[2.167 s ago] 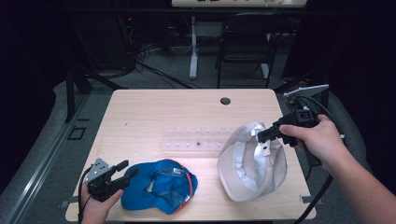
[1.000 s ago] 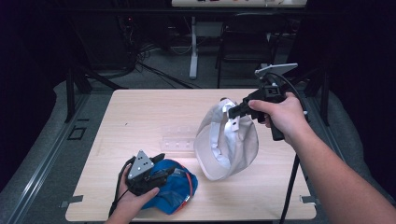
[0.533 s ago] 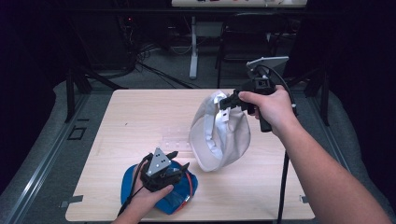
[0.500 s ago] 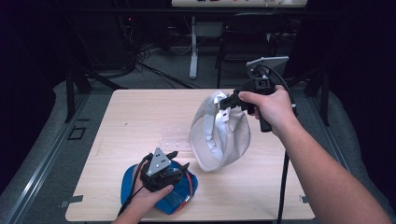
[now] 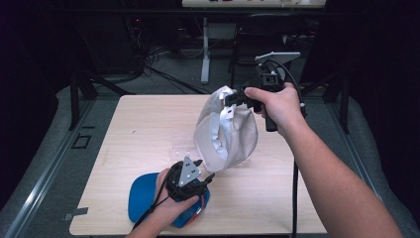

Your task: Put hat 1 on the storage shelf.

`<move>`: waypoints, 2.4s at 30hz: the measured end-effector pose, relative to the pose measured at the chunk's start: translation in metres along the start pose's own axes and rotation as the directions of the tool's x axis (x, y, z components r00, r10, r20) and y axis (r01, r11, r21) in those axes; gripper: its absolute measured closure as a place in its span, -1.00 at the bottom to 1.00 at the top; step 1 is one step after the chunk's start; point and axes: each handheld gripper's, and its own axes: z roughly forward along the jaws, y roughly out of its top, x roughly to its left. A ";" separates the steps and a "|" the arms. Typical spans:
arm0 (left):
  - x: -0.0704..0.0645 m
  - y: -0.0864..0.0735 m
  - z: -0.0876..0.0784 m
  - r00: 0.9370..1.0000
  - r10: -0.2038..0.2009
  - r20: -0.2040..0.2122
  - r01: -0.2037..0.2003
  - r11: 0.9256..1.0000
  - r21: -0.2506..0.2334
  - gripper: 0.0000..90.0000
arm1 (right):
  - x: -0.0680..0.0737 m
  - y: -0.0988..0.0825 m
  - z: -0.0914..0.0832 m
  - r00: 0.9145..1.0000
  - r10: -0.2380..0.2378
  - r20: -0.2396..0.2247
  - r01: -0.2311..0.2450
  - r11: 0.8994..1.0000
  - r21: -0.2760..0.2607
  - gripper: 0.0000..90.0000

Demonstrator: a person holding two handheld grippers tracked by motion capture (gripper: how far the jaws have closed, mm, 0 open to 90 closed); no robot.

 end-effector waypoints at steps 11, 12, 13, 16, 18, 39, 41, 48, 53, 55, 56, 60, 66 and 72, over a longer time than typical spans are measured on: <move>-0.015 0.003 0.019 0.993 0.073 -0.098 -0.067 0.996 0.061 0.14 | 0.001 0.002 0.007 1.000 0.014 0.007 -0.014 1.000 -0.002 0.86; -0.014 0.004 0.019 0.990 0.083 -0.111 -0.077 0.995 0.063 0.21 | 0.001 0.002 0.007 1.000 0.010 0.013 -0.010 1.000 0.004 0.86; -0.014 0.004 0.019 0.990 0.077 -0.116 -0.070 0.996 0.063 0.24 | 0.001 0.002 0.008 1.000 0.006 0.013 -0.007 1.000 0.001 0.86; -0.011 0.003 0.019 0.989 0.075 -0.128 -0.066 0.995 0.072 0.46 | 0.001 0.002 0.008 1.000 0.005 0.017 -0.005 1.000 0.000 0.86; -0.004 0.000 0.017 0.991 0.045 -0.123 -0.036 0.997 0.071 0.53 | 0.001 0.002 0.007 1.000 0.004 0.017 -0.004 1.000 -0.001 0.86; 0.041 -0.008 0.005 0.998 -0.063 0.024 0.063 0.998 -0.012 0.76 | 0.002 0.005 0.012 0.999 0.010 0.033 -0.009 1.000 -0.014 0.86; 0.042 -0.008 0.004 0.997 -0.067 0.030 0.067 0.998 -0.016 0.77 | 0.003 0.005 0.012 0.999 0.010 0.034 -0.009 1.000 -0.014 0.86; 0.052 -0.007 0.006 0.987 -0.115 0.109 0.120 0.992 -0.041 0.83 | 0.005 0.006 0.020 0.999 -0.005 0.034 0.006 1.000 -0.024 0.86; 0.059 -0.008 0.008 0.985 -0.133 0.112 0.139 0.989 -0.046 0.83 | 0.007 0.007 0.026 0.999 -0.010 0.036 0.011 1.000 -0.014 0.86; 0.065 -0.007 0.010 0.980 -0.154 0.123 0.161 0.986 -0.048 0.83 | 0.007 0.008 0.028 0.999 -0.013 0.037 0.013 1.000 -0.018 0.86; 0.070 -0.007 0.010 0.977 -0.165 0.137 0.173 0.984 -0.047 0.83 | 0.008 0.008 0.030 0.999 -0.016 0.040 0.017 1.000 -0.015 0.86; 0.078 -0.007 0.012 0.971 -0.184 0.152 0.192 0.981 -0.040 0.83 | 0.007 0.010 0.037 0.999 -0.022 0.034 0.023 1.000 -0.019 0.86; 0.085 -0.008 0.017 0.964 -0.210 0.165 0.218 0.976 -0.030 0.83 | 0.004 0.013 0.046 0.999 -0.009 0.041 0.010 1.000 -0.010 0.86; 0.091 -0.011 0.024 0.950 -0.242 0.199 0.250 0.968 -0.014 0.83 | 0.003 0.015 0.052 0.999 -0.009 0.053 0.010 1.000 -0.007 0.86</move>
